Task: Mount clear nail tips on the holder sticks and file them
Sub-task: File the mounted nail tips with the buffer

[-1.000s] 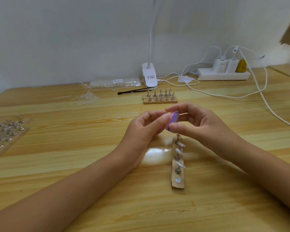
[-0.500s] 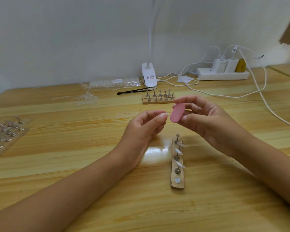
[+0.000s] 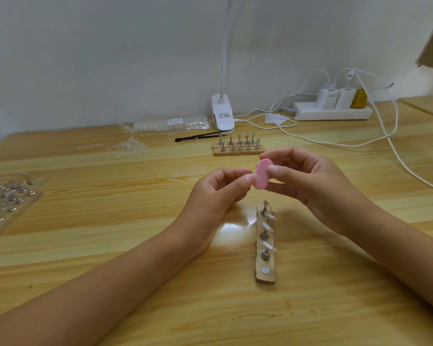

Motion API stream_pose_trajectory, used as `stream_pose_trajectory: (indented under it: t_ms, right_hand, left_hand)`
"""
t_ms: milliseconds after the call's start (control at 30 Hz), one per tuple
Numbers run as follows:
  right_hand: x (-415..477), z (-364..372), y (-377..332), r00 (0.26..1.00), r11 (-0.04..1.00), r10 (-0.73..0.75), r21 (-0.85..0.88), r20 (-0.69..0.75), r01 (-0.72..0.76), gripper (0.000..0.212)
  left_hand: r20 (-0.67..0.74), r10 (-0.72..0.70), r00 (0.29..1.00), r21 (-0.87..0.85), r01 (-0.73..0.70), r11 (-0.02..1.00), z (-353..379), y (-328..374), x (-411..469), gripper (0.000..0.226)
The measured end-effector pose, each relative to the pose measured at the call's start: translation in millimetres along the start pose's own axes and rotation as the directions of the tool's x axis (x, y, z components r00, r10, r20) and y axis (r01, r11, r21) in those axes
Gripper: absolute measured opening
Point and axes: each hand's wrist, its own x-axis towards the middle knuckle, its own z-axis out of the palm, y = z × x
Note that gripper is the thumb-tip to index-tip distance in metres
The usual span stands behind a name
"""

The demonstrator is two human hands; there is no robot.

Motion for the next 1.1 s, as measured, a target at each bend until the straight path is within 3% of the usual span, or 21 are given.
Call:
stream_pose_trajectory:
  t_ms: [133,267,400,533,633,767,867,1000,1100]
  right_hand:
    - [-1.3,-1.8,-1.8,0.994,0.993,0.051,-0.113,0.096,-0.04,0.026]
    - [-1.2,0.5,-0.5,0.999,0.996,-0.035,-0.081,0.006,0.036,0.026]
    - [-2.1,-1.1,-4.3,0.995,0.989,0.029,-0.149,0.094,-0.015,0.031]
    - [-0.7,-0.8,-3.2,1.0,0.995,-0.022,-0.101,0.006,0.023,0.029]
    - [-1.1,-2.5,-6.7,0.993,0.986,0.045,-0.166,0.105,-0.027,0.028]
    - [-0.3,-1.9,-3.4,1.0,0.993,-0.002,-0.115,0.019,0.004,0.03]
    - [-0.4,-2.7,-7.8,0.992,0.983,0.067,-0.177,0.106,-0.048,0.033]
    - [0.7,-6.1,-7.6,0.999,0.99,0.043,-0.139,0.033,-0.038,0.037]
    - [-0.2,-5.2,-9.1,0.992,0.982,0.074,-0.182,0.107,-0.054,0.035]
  left_hand:
    - [0.005,0.014,1.0,0.002,-0.014,1.0,0.4,0.1,0.3,0.031]
    - [0.003,0.006,1.0,0.015,-0.006,1.0,-0.2,-0.4,1.0,0.028]
    - [0.017,0.015,1.0,0.021,-0.015,1.0,-0.5,-1.6,1.0,0.023]
    - [0.012,0.017,1.0,0.045,-0.018,0.999,-0.5,-1.9,1.3,0.025]
    - [0.027,0.035,0.999,0.044,-0.036,0.998,-0.1,-2.6,1.2,0.021]
    - [0.029,0.034,0.999,0.042,-0.036,0.998,-0.8,-2.2,1.6,0.033]
    - [0.039,0.047,0.998,0.044,-0.048,0.998,-1.3,-3.7,1.7,0.035]
    - [0.034,0.05,0.998,0.053,-0.052,0.997,-2.3,-4.3,2.6,0.039]
    - [0.038,0.047,0.998,0.071,-0.05,0.996,-2.6,-4.4,2.6,0.034]
